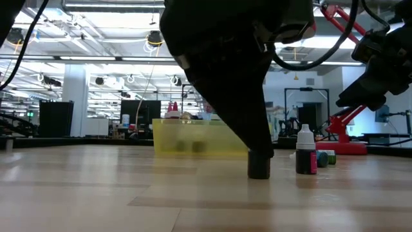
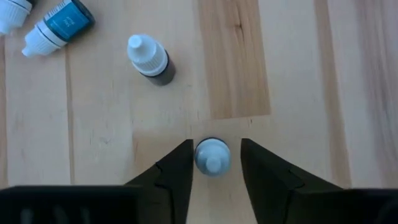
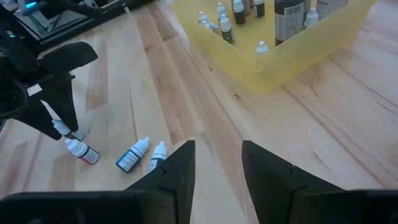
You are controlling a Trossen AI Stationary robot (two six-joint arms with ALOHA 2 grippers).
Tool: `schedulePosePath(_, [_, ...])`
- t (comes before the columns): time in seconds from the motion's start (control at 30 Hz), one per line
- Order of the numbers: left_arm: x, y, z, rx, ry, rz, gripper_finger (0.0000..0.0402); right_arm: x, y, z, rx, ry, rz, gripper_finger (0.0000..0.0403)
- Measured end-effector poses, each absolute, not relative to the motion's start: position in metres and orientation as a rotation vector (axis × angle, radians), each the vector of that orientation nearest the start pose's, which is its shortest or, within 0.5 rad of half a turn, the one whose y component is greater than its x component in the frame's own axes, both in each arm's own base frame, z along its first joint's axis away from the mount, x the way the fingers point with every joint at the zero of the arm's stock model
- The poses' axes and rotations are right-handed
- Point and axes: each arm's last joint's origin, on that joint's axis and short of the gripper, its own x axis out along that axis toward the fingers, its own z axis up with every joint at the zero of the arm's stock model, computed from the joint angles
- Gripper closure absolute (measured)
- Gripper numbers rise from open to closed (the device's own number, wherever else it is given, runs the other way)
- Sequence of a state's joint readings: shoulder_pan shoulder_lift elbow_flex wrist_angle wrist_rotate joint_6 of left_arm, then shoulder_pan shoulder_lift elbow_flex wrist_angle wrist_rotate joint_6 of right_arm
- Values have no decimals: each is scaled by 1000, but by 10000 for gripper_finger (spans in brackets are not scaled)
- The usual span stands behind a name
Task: Pick & Place food coloring
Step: Put the small white food coloring in the bin
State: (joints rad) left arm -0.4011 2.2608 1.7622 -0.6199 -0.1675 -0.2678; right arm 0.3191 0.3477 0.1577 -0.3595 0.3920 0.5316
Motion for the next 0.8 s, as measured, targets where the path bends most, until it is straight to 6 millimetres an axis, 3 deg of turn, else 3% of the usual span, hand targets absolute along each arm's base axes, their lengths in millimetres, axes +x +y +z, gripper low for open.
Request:
schedulePosePath(0.27, [439, -179, 156, 75, 1082, -59, 346, 103, 22, 157, 328, 480, -204, 281])
schedulePosePath(0.57, [445, -178, 180, 164, 1074, -60, 332, 103, 22, 157, 328, 480, -204, 281])
schedulePosePath(0.8, [447, -145, 207, 261, 1182, 66, 339, 103, 22, 157, 328, 480, -204, 281])
